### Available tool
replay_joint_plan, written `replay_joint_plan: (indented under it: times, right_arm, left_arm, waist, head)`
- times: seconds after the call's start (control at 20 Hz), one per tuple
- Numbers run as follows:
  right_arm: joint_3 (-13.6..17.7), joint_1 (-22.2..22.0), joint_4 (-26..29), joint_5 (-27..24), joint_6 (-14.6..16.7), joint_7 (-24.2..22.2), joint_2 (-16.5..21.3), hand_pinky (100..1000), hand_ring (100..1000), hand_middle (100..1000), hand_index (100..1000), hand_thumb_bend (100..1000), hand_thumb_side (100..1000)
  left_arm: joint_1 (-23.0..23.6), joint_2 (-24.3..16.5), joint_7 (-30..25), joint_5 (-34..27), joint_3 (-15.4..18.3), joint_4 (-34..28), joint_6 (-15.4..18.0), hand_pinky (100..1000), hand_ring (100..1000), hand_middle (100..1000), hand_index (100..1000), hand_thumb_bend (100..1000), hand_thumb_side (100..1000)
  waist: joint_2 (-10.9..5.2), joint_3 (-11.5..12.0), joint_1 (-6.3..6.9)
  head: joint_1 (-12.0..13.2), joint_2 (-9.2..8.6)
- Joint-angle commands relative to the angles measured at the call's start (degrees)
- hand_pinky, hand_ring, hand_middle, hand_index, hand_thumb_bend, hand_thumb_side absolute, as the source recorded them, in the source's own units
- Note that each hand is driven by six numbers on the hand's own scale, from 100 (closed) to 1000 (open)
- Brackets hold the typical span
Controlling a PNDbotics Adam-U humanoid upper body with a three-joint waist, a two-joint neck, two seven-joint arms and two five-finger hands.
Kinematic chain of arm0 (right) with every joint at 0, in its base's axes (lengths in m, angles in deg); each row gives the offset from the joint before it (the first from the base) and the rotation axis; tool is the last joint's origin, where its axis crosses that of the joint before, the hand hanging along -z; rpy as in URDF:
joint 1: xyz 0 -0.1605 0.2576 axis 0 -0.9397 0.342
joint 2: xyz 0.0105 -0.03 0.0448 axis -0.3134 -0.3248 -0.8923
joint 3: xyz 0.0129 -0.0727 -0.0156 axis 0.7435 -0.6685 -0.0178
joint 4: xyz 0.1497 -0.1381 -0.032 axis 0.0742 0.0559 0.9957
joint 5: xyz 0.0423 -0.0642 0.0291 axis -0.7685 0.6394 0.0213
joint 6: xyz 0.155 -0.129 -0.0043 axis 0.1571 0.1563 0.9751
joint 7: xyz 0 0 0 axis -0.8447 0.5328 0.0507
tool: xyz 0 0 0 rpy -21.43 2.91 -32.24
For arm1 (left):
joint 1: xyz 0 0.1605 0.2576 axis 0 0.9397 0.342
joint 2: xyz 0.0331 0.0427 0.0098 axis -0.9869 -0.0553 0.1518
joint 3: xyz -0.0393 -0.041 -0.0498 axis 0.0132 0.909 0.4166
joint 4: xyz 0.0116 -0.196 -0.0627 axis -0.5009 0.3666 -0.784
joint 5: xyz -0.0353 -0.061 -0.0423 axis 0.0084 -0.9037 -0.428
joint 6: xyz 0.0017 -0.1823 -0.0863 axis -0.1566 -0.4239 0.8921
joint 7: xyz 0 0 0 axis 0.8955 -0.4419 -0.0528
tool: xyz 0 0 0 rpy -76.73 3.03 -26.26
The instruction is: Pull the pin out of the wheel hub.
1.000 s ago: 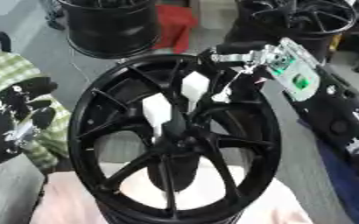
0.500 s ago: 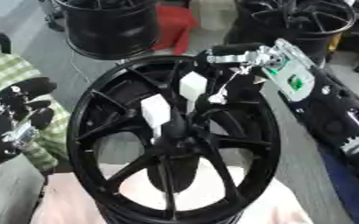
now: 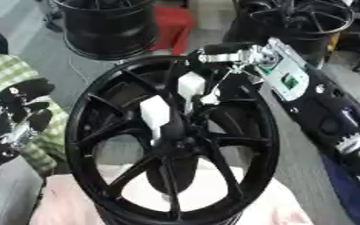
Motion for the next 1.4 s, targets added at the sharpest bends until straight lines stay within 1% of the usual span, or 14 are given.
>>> replay_joint_plan:
  times: [0.05,0.2,0.3,0.55,1.05,1.4]
  right_arm:
    - [0.24,1.62,1.28,-0.68,6.85,-7.92,0.58,780,835,780,883,265,255]
    - [0.15,1.65,1.66,-1.67,6.38,-8.02,0.65,771,820,755,866,266,260]
    - [0.01,1.76,2.18,-2.56,6.06,-8.03,0.70,761,800,714,831,257,256]
    - [-0.52,1.85,2.32,-2.61,5.10,-8.03,0.68,753,786,704,828,244,251]
    - [-0.27,1.65,0.34,-0.17,5.34,-8.03,0.61,757,794,748,866,235,239]
    - [-0.04,1.58,-0.99,1.39,5.81,-8.03,0.40,748,789,761,881,225,241]
  left_arm:
    - [-0.45,-0.67,-0.24,-0.23,-0.10,-1.08,0.12,902,943,820,907,409,543]
    - [-0.42,-0.67,-0.25,-0.20,-0.06,-1.06,0.11,903,944,820,907,408,543]
    - [-0.40,-0.68,-0.28,-0.19,-0.07,-1.04,0.11,902,944,820,907,408,543]
    - [-0.44,-0.66,-0.37,-0.24,-0.12,-1.05,0.13,902,945,821,908,407,544]
    - [-0.43,-0.68,-0.34,-0.24,-0.09,-1.08,0.10,902,945,821,908,405,544]
    - [-0.47,-0.67,-0.32,-0.24,-0.10,-1.11,0.10,902,946,822,908,401,545]
  waist:
    - [-0.73,0.03,0.21]
    - [-0.74,0.00,0.19]
    - [-0.77,-0.04,0.18]
    - [-0.82,0.02,0.18]
    - [-0.79,0.02,0.16]
    - [-0.76,0.11,0.17]
  head:
    - [-0.29,-0.33]
    - [-0.33,-0.28]
    - [-0.43,-0.21]
    - [-0.90,-0.23]
    - [-1.09,-0.22]
    - [-1.16,-0.28]
